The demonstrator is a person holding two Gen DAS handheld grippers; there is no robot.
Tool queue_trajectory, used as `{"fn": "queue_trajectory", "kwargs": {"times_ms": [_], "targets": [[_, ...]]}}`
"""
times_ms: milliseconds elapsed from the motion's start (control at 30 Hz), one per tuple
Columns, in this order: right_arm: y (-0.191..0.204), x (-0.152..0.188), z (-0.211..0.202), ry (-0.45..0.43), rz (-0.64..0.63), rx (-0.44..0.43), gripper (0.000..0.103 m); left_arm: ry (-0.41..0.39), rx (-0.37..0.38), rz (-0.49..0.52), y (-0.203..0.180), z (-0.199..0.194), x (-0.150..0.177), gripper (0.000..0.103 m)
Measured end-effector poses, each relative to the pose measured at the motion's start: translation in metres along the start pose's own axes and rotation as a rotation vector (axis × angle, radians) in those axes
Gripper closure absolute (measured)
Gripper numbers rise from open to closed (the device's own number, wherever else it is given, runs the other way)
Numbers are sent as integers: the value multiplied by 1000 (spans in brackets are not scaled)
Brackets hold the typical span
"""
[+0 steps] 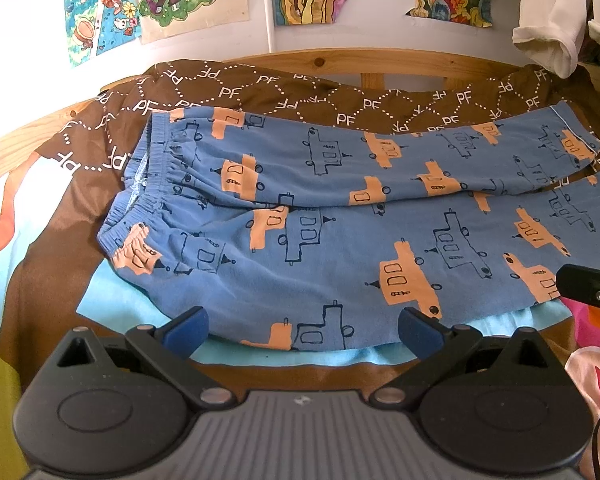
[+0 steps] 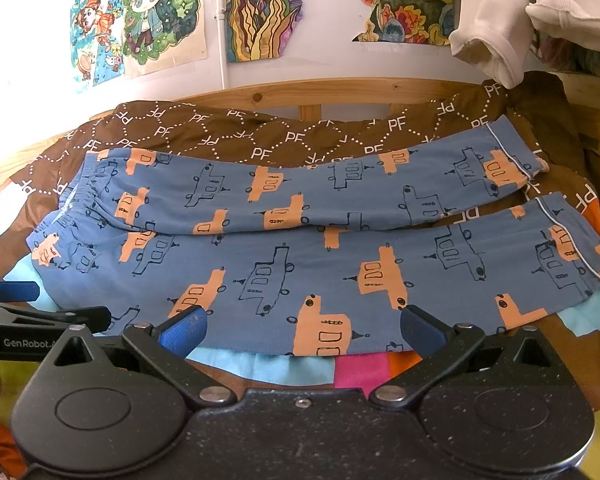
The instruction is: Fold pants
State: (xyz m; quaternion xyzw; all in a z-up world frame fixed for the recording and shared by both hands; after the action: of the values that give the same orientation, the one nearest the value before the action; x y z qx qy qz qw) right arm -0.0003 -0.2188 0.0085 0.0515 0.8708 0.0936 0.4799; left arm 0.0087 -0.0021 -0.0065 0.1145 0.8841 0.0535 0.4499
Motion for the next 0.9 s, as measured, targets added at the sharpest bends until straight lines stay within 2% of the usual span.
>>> {"fn": "queue_trajectory", "kwargs": {"times_ms": [267,433,567,733,900], "targets": [[-1,-4,5,-12,-57,8,1,10,17,4,4,5,-7,0],[-9,-20,17,-13,-115,0,1,4,16,-3,12,13,-21,0],[-14,-41,28,-30,-133,-29,1,-29,5,21,17,18,-37,0],[-19,-78,51,-47,-152,-105,1,-65,9,47,30,35,-75,0],[-31,-124,94,11,-191,-207,1,-128,-54,55,60,60,-126,0]]}}
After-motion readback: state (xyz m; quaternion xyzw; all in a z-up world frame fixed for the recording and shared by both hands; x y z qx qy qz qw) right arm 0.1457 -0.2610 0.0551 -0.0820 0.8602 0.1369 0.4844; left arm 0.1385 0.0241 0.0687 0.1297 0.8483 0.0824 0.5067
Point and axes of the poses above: each gripper's, at about its wrist camera, not at the fingertips, and z roughly the way its jaws point, y to its left, x to its underside, the point moved 1 cm from there along z, roughly the way its jaws point, and after that the axes turned 7 degrees about z, right-handed, at the moved point
